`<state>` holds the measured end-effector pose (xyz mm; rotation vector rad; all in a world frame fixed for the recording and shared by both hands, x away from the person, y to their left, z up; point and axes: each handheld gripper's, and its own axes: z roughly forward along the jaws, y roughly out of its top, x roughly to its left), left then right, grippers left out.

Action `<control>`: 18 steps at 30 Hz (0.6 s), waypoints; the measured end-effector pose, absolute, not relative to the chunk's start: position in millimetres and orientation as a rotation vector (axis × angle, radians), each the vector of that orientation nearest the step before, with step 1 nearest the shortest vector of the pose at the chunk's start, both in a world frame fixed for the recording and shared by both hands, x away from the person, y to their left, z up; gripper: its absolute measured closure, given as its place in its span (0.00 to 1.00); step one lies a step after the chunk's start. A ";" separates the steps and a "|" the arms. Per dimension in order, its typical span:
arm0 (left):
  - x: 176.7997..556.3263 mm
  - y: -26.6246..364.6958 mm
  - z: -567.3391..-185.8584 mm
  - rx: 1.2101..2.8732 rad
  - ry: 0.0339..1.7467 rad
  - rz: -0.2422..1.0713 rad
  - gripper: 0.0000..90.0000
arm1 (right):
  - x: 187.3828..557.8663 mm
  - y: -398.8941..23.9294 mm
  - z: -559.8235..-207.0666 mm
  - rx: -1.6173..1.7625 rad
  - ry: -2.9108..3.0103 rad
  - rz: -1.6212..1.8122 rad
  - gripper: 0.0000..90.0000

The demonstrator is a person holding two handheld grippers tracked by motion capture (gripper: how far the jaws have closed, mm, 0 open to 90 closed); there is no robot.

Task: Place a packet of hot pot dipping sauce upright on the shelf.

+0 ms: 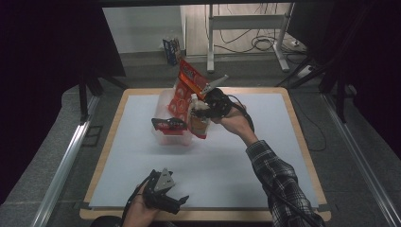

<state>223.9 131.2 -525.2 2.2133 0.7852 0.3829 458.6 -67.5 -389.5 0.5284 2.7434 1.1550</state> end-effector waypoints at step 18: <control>223.7 130.3 -525.6 2.227 0.779 0.382 0.03 | 463.5 -32.8 -390.4 0.509 2.749 1.194 0.97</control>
